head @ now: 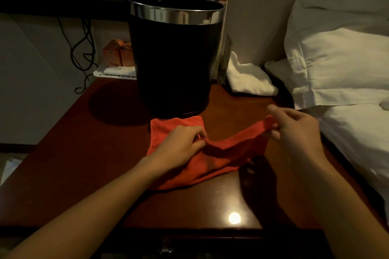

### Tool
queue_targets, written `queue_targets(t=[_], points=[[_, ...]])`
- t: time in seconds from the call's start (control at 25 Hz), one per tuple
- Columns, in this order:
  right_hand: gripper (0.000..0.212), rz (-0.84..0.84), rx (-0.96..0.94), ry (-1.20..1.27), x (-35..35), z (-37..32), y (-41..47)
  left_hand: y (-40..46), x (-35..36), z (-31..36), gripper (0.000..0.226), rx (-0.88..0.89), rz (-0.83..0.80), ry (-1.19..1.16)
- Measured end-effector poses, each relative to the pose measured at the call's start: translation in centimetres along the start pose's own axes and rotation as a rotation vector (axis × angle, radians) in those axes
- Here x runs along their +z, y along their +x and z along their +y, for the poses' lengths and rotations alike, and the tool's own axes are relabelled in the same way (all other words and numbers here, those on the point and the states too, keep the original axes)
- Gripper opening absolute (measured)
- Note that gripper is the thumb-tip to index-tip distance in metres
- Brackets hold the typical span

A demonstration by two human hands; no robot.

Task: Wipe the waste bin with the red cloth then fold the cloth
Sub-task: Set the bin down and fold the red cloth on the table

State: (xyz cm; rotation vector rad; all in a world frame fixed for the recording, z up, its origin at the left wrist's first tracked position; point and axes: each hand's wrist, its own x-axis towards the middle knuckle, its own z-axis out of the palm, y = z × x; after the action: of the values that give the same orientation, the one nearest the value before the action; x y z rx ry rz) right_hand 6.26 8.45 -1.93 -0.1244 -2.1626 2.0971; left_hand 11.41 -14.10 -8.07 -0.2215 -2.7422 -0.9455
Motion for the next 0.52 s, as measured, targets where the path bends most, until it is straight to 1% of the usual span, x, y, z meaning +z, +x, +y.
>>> queue_targets(t=[0.04, 0.08, 0.16, 0.2, 0.28, 0.32, 0.36, 0.4, 0.48, 0.52], points=[[0.008, -0.049, 0.074, -0.056, -0.1, 0.8, 0.4, 0.3, 0.2, -0.3, 0.007, -0.013, -0.012, 0.04], [0.009, -0.093, 0.12, -0.189, -0.3, 1.9, 1.0, 0.5, 0.3, -0.4, 0.008, -0.023, -0.012, 0.067], [0.023, -0.165, 0.11, -0.54, -0.8, 3.8, 1.5, 0.6, 0.8, -0.5, 0.009, -0.03, 0.016, 0.116], [0.028, -0.192, 0.07, -0.66, -0.9, 4.4, 1.5, 0.5, 1.0, -0.5, 0.008, -0.027, 0.036, 0.144], [0.032, -0.208, -0.013, -0.773, -0.9, 4.7, 1.3, 0.4, 1.4, -0.5, 0.006, -0.026, 0.073, 0.202], [0.027, -0.207, -0.043, -0.832, -0.8, 4.7, 1.3, 0.4, 1.5, -0.4, 0.005, -0.025, 0.086, 0.235], [0.018, -0.2, -0.061, -0.898, -0.8, 4.6, 1.3, 0.4, 1.6, -0.3, 0.007, -0.002, 0.102, 0.27], [0.01, -0.197, -0.061, -0.956, -0.8, 4.5, 1.3, 0.4, 1.7, -0.1, 0.012, 0.047, 0.113, 0.298], [0.018, -0.194, -0.044, -0.991, -0.8, 4.4, 1.2, 0.6, 1.8, 0.7, 0.019, 0.185, 0.103, 0.287], [0.021, -0.192, -0.03, -0.965, -0.9, 4.3, 1.2, 0.8, 1.9, 1.2, 0.023, 0.249, 0.069, 0.262]])
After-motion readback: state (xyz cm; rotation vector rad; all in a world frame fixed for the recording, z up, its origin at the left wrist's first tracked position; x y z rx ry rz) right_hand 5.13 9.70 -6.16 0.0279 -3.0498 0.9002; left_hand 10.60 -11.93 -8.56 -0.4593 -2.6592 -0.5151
